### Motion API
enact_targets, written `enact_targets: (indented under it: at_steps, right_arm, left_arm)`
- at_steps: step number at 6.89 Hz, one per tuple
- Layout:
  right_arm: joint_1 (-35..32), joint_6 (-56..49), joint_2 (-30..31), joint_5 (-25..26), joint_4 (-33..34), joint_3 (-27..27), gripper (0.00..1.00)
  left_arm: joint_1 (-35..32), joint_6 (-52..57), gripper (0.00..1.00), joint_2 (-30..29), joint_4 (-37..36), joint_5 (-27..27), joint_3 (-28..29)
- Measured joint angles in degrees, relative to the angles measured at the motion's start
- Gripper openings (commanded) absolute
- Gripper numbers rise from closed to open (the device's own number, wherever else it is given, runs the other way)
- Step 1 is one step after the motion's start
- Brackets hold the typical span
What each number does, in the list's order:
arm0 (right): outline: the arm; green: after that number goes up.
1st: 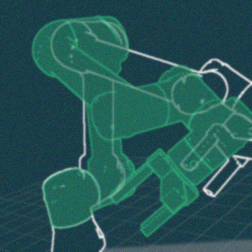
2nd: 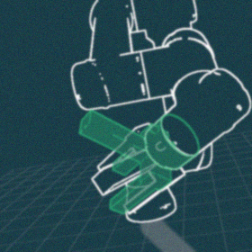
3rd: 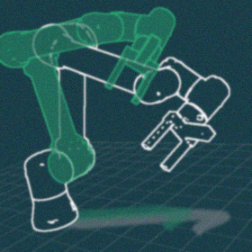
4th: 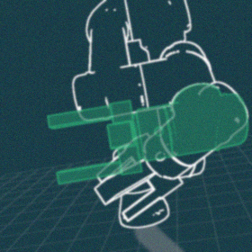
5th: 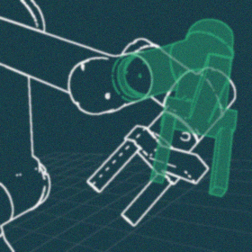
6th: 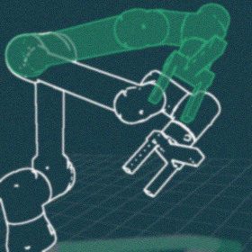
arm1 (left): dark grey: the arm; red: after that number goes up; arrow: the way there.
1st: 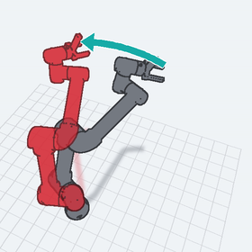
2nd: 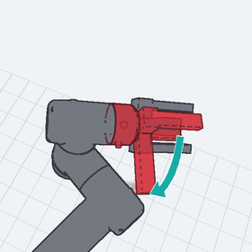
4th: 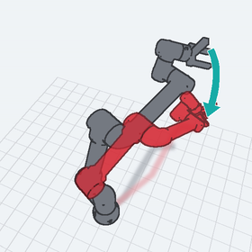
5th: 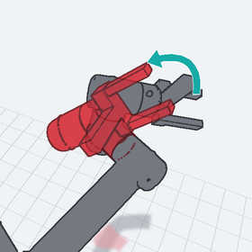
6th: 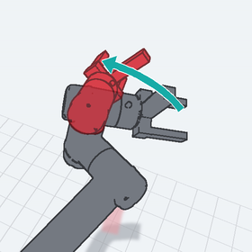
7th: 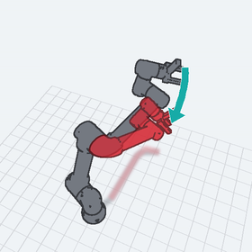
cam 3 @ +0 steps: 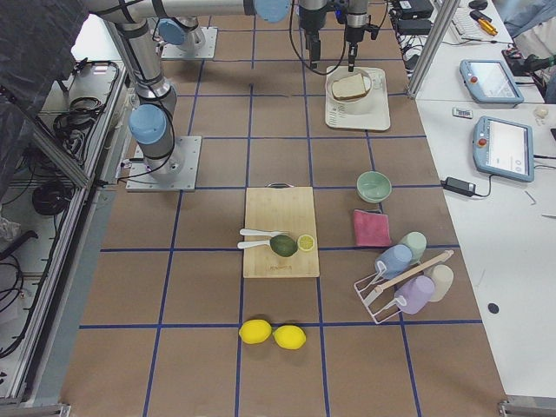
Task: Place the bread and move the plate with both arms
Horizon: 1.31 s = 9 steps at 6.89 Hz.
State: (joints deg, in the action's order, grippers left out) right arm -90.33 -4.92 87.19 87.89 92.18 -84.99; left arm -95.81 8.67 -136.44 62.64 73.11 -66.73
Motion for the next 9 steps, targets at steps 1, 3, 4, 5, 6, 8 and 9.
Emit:
enact_targets:
  at_steps: [1, 3, 4, 5, 6, 8, 9]
  right_arm:
    - [0.01, 0.0, 0.0, 0.0, -0.12, 0.0, 1.0]
    - [0.01, -0.06, -0.06, 0.0, -0.23, -0.06, 1.0]
    - [0.02, -0.08, -0.06, 0.0, -0.27, -0.12, 1.0]
    - [0.01, -0.08, -0.05, -0.01, -0.31, -0.15, 1.0]
    - [0.0, -0.09, -0.06, -0.05, -0.33, -0.17, 1.0]
    - [-0.02, -0.09, -0.03, -0.08, -0.34, -0.18, 1.0]
    - [-0.02, -0.09, -0.01, -0.08, -0.28, -0.17, 1.0]
  left_arm:
    - [-0.01, 0.29, 0.99, -1.57, -0.06, -0.1, 1.16]
    - [-0.1, 0.02, 1.0, -2.2, 0.22, 0.06, 1.41]
    - [-0.14, -0.53, 1.0, -1.56, 1.23, 0.31, 1.45]
    - [-0.15, -0.79, 1.0, -0.32, 3.08, 1.14, 1.58]
    - [-0.16, -0.87, 1.0, 1.55, 5.56, 3.32, 1.67]
    - [0.76, -0.86, 1.0, 7.94, 15.52, 8.05, 1.55]
    - [2.22, -0.85, 1.0, 11.99, 22.4, 9.34, 1.21]
